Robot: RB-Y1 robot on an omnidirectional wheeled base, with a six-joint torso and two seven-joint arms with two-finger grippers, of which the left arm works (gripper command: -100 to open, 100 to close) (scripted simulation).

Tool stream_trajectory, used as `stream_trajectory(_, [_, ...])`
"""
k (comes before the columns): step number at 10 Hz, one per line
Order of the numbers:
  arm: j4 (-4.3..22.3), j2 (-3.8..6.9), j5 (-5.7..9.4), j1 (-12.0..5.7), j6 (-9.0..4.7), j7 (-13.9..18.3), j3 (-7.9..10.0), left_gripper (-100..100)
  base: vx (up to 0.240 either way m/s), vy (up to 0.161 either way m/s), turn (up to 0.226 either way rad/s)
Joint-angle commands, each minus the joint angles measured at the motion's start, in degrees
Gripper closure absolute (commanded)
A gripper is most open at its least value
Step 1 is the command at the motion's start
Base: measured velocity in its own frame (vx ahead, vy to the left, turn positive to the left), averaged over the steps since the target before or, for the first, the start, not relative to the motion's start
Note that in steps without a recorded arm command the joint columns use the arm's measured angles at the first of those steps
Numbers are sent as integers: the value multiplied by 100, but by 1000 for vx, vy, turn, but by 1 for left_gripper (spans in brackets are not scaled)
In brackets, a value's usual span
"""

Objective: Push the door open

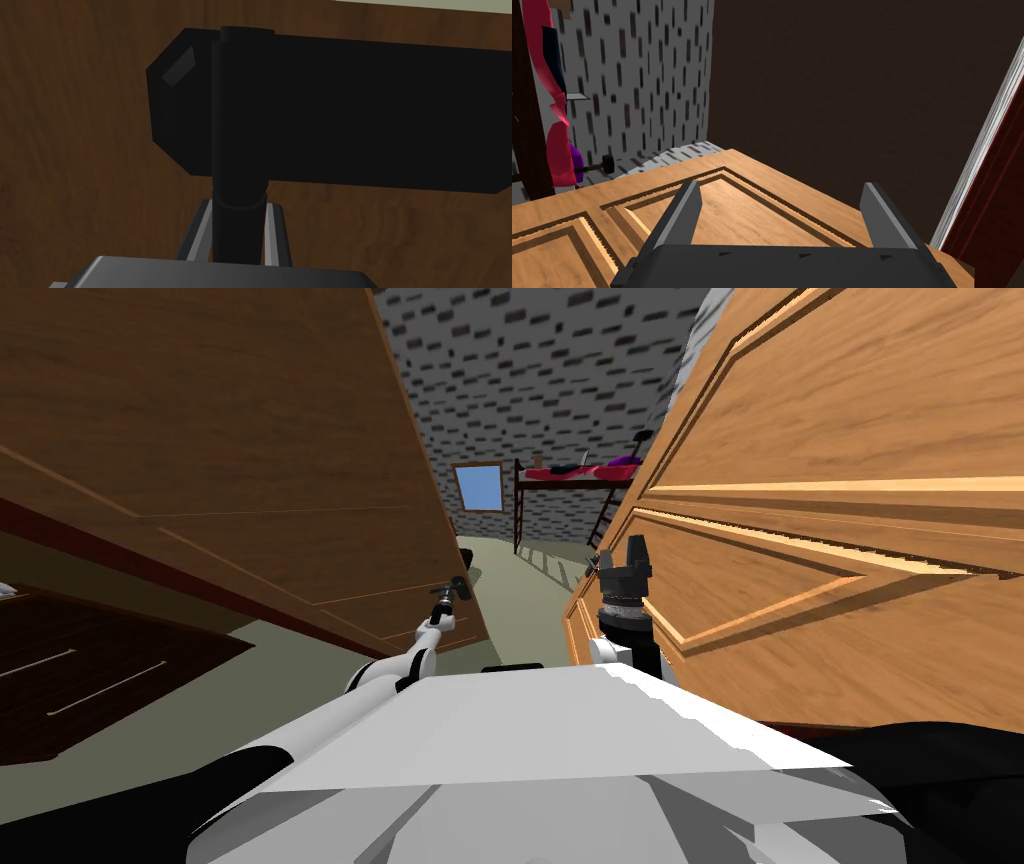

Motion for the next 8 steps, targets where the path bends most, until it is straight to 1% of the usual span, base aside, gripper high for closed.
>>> stream_trajectory(1, [-9, 31, -7, -8, -7, -26, 69, 100, 152, -109, 137])
stream_trajectory(3, [-11, 10, -23, -15, 0, -47, 103, 100, 147, -62, 91])
stream_trajectory(4, [-110, -24, -25, 73, 70, -28, 72, 100, 60, -28, 26])
stream_trajectory(5, [-133, -24, 7, 66, 80, -67, 96, 100, 148, -13, 78])
stream_trajectory(8, [-135, -35, 57, 61, 82, -137, 126, 100, 196, -27, 90])
